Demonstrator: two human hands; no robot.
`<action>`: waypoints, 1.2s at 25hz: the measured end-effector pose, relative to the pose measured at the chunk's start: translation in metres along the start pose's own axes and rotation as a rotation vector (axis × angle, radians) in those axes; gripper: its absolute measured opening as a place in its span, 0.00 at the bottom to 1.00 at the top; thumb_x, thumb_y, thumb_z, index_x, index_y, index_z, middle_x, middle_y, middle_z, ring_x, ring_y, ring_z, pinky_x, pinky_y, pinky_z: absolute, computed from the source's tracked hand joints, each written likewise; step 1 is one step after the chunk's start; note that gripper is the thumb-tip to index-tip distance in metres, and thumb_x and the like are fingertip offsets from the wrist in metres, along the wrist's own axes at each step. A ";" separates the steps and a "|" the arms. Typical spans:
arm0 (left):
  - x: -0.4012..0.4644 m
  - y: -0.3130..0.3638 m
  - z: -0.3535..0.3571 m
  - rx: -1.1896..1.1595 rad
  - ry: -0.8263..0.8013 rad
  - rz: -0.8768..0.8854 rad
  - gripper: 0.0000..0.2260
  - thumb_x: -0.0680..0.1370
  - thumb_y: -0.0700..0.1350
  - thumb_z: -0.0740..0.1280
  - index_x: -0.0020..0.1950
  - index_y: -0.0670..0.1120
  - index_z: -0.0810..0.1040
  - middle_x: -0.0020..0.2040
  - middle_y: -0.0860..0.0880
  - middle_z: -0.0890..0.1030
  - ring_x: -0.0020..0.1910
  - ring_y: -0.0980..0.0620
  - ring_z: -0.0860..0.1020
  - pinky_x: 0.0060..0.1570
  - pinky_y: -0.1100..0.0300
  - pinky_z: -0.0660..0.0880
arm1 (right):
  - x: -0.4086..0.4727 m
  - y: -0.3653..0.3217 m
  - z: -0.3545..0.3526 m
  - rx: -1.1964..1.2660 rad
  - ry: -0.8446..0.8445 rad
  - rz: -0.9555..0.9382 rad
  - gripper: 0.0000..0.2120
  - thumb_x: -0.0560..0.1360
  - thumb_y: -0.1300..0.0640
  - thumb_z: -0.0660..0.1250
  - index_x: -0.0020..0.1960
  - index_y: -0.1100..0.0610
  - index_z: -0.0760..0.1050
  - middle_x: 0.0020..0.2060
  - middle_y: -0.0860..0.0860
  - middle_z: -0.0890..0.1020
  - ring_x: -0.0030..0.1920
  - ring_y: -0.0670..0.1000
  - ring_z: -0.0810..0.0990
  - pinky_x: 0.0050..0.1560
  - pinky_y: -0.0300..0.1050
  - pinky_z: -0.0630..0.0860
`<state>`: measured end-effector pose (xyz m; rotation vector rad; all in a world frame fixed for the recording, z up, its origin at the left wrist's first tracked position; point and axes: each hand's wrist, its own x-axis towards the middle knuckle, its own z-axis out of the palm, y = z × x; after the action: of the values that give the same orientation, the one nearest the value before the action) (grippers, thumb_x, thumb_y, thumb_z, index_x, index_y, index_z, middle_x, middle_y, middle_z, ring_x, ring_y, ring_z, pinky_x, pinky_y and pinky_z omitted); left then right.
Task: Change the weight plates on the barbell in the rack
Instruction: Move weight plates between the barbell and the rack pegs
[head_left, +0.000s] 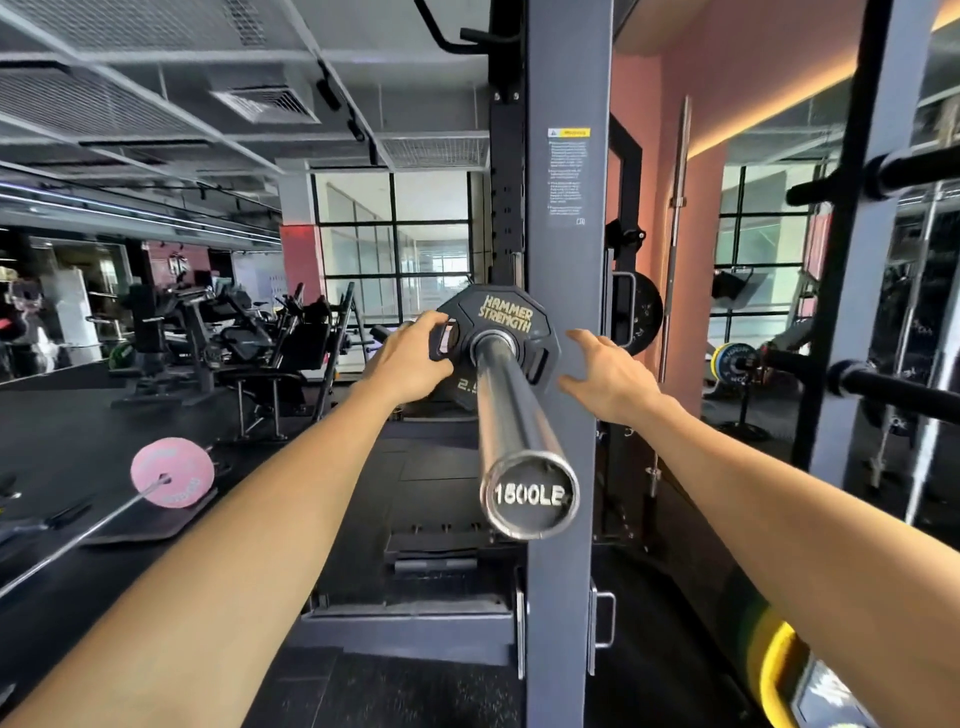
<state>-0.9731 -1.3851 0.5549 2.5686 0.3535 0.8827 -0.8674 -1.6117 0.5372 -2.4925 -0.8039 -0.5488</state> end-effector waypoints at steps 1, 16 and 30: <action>0.013 -0.002 0.004 0.006 -0.004 0.003 0.31 0.74 0.43 0.69 0.75 0.54 0.63 0.71 0.47 0.71 0.66 0.45 0.72 0.64 0.49 0.71 | 0.014 -0.001 0.006 0.019 -0.007 0.016 0.31 0.75 0.48 0.65 0.75 0.53 0.57 0.69 0.56 0.69 0.64 0.61 0.73 0.60 0.57 0.73; 0.061 0.014 0.020 0.227 0.056 -0.066 0.22 0.76 0.33 0.58 0.68 0.49 0.62 0.41 0.43 0.76 0.41 0.41 0.75 0.36 0.52 0.68 | 0.077 -0.015 0.040 0.185 0.058 0.130 0.12 0.75 0.60 0.60 0.58 0.61 0.66 0.54 0.60 0.78 0.52 0.64 0.77 0.45 0.49 0.69; -0.142 0.090 -0.069 0.258 0.136 -0.094 0.25 0.76 0.33 0.61 0.73 0.45 0.65 0.55 0.37 0.78 0.48 0.40 0.74 0.42 0.52 0.67 | -0.107 -0.050 -0.066 0.078 0.032 0.008 0.12 0.78 0.59 0.59 0.59 0.62 0.63 0.52 0.64 0.78 0.51 0.67 0.77 0.44 0.50 0.68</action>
<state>-1.1165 -1.4966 0.5699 2.7022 0.6628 1.0390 -0.9938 -1.6580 0.5531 -2.4083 -0.7874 -0.5430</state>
